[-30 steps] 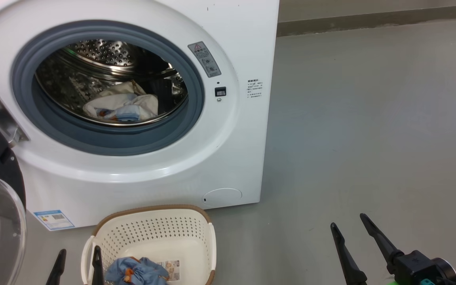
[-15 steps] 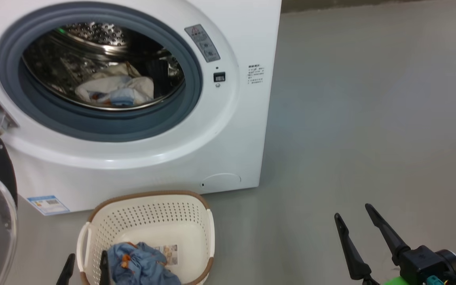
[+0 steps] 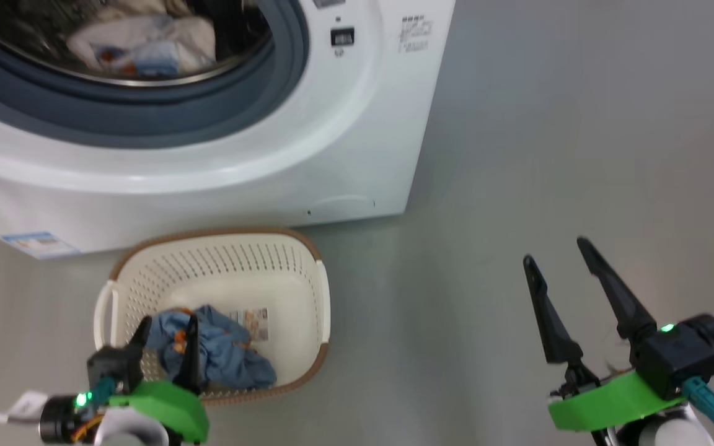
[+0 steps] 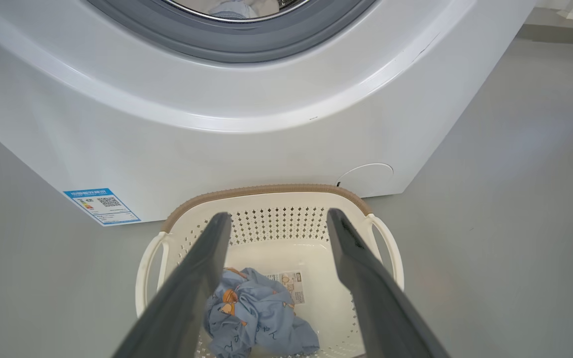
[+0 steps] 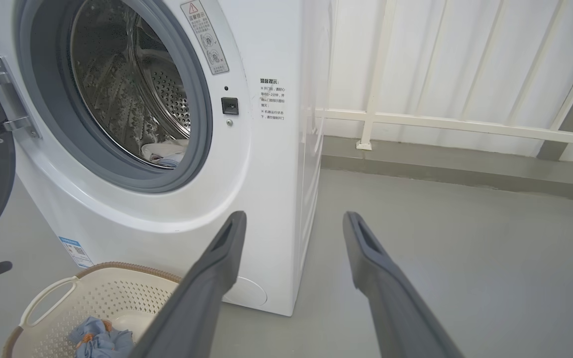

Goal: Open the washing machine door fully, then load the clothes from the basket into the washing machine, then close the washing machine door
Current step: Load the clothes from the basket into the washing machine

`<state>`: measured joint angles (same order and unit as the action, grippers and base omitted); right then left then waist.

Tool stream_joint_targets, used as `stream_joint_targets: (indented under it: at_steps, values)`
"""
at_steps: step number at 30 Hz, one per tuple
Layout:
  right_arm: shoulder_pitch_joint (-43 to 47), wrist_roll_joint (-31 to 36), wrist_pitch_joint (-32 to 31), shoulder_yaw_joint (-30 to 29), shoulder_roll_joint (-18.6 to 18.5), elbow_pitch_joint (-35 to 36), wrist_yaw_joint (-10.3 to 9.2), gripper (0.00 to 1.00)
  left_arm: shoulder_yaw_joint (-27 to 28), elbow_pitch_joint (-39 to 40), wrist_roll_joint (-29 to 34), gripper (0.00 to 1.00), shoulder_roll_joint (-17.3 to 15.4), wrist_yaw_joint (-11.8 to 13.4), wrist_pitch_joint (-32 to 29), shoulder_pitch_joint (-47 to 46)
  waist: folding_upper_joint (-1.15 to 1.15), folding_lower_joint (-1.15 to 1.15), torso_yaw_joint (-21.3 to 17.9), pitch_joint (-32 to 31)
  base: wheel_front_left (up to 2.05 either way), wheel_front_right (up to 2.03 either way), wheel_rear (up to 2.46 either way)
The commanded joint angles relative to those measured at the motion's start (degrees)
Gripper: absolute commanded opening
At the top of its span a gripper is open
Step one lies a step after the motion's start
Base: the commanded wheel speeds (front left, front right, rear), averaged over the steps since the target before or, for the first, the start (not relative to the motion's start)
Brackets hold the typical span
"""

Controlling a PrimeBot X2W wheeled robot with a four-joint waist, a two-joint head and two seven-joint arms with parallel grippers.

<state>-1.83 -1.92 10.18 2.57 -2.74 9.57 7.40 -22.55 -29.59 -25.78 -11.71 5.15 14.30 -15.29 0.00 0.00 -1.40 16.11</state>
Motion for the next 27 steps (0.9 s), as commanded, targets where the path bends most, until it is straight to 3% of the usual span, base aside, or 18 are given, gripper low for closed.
stream_joint_targets:
  at_steps: [1, 5, 14, 19, 27]
  values:
    - [-2.6, 0.8, 0.7, 1.6, -0.2, 1.8, 0.09, 1.00, 1.4, -2.6, 0.9, 1.00, -0.8, -1.2, 0.7, -4.1, 0.00, 0.00, -0.6, 8.2, 0.00, 0.00, 0.00]
    - [-5.8, 0.3, 1.7, 2.3, -0.2, 1.8, 0.09, 1.00, 0.1, -13.1, 1.8, 1.00, 0.1, -2.9, -0.1, -11.6, 0.00, 0.00, -1.8, 13.7, 0.00, 0.00, 0.00]
    - [-12.2, -2.0, 4.2, 4.7, -0.2, 0.4, 0.09, 1.00, -3.7, -31.7, 7.0, 1.00, -2.0, -1.5, -5.6, -26.8, 0.00, 0.00, -7.1, 24.9, 0.00, 0.00, 0.00]
    - [-14.6, -4.0, 4.7, 6.3, -0.1, -0.5, 0.09, 1.00, -5.5, -37.1, 9.0, 1.00, -4.2, -1.2, -9.0, -31.3, 0.00, 0.00, -10.0, 29.1, 0.00, 0.00, 0.00]
    - [-18.1, -7.9, 4.8, 7.9, -0.1, 0.1, 0.09, 1.00, -7.7, -41.5, 10.7, 1.00, -8.2, -3.0, -12.5, -35.6, 0.00, 0.00, -14.2, 35.1, 0.00, 0.00, 0.00]
